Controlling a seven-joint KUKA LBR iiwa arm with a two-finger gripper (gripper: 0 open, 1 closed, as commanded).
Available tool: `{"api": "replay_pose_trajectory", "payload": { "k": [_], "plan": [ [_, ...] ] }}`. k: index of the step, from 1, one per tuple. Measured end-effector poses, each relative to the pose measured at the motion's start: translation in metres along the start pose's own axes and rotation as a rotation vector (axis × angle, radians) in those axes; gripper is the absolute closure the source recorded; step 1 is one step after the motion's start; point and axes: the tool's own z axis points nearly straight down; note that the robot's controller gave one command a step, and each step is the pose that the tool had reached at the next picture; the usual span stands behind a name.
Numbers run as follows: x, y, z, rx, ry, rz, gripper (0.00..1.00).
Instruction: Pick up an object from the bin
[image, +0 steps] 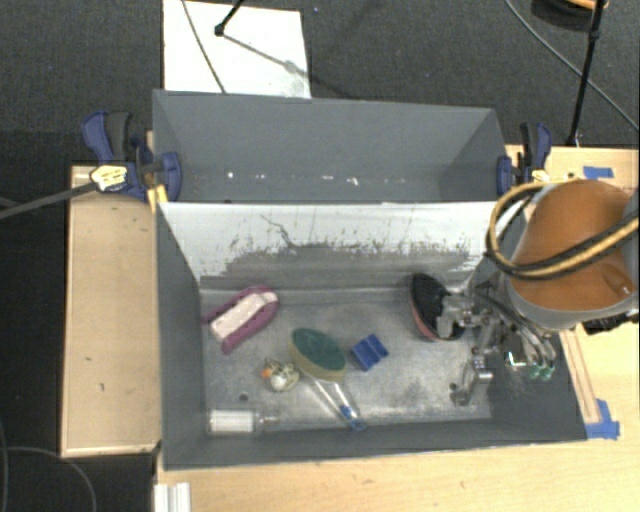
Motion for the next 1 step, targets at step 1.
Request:
{"api": "replay_pose_trajectory", "payload": {
  "k": [1],
  "plan": [
    [-0.0402, 0.0603, 0.1061, -0.002, 0.000, -0.102, 0.00]
  ]
}}
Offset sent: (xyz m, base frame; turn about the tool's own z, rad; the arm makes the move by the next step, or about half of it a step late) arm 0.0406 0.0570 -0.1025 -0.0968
